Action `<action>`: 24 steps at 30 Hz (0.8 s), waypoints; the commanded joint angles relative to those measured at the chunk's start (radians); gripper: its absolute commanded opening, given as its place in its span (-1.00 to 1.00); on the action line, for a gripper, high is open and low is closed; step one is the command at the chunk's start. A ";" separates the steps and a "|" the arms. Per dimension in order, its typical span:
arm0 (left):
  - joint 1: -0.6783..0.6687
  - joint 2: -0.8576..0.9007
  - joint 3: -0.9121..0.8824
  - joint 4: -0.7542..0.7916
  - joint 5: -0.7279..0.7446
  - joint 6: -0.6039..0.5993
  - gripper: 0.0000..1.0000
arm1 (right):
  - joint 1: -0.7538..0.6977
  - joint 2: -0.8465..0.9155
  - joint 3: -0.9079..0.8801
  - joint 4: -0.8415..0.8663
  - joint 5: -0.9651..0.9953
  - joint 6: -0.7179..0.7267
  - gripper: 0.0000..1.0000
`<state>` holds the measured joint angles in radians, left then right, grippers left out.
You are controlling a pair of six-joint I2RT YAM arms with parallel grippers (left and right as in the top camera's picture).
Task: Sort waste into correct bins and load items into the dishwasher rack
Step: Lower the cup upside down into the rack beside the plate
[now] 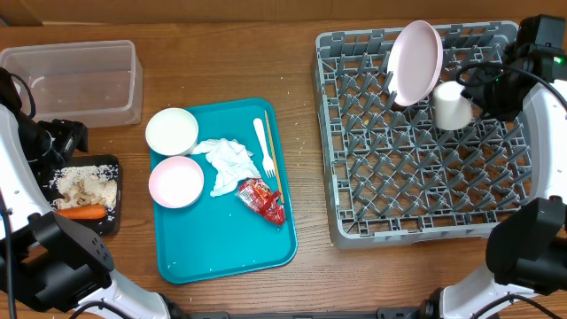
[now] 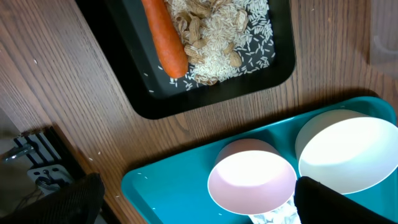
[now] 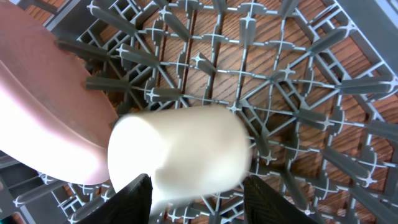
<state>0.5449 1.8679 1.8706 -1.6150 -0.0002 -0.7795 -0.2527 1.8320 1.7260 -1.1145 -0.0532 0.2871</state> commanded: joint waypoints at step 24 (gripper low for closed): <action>-0.002 -0.023 -0.003 0.001 -0.010 0.001 1.00 | 0.056 0.015 -0.006 0.024 -0.097 -0.006 -0.28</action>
<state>0.5449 1.8679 1.8706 -1.6150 -0.0002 -0.7795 -0.2283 1.8359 1.7256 -1.1072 -0.1322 0.2863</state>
